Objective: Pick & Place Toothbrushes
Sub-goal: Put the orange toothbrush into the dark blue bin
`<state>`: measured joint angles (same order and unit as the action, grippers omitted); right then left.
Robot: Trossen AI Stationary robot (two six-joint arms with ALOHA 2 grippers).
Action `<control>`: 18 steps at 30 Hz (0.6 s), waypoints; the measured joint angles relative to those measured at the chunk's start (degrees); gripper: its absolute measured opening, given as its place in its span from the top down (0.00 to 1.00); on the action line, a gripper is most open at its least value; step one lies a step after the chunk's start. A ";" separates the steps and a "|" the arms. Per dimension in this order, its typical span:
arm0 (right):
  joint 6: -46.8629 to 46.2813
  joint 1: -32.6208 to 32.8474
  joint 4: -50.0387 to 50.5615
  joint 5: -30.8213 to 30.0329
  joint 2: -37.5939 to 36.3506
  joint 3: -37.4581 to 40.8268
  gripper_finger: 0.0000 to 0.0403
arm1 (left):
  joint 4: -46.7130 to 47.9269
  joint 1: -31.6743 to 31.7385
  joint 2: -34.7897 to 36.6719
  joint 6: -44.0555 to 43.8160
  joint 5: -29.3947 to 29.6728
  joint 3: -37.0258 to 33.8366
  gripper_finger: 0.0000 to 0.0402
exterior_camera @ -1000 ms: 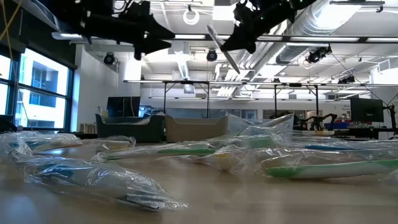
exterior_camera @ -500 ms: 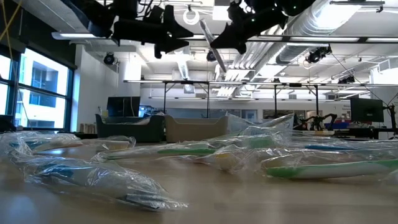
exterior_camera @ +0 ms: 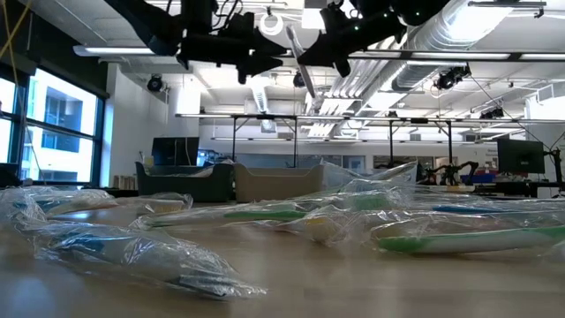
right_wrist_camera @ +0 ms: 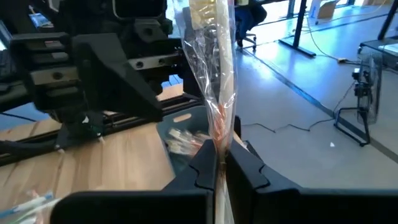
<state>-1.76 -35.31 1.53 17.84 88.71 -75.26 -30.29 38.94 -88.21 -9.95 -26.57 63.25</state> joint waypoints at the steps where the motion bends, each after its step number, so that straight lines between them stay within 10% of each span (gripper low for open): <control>1: 0.00 0.12 0.02 -0.46 0.00 0.00 0.98 | -0.15 -0.06 -0.67 0.08 -0.10 0.72 0.48; 18: 0.00 1.47 1.66 -2.65 -0.04 0.00 0.98 | 0.41 -1.85 -2.53 -0.81 0.37 4.67 0.48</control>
<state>-1.76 -33.83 3.19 15.19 88.66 -75.26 -29.88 37.09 -90.74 -10.76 -26.21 67.92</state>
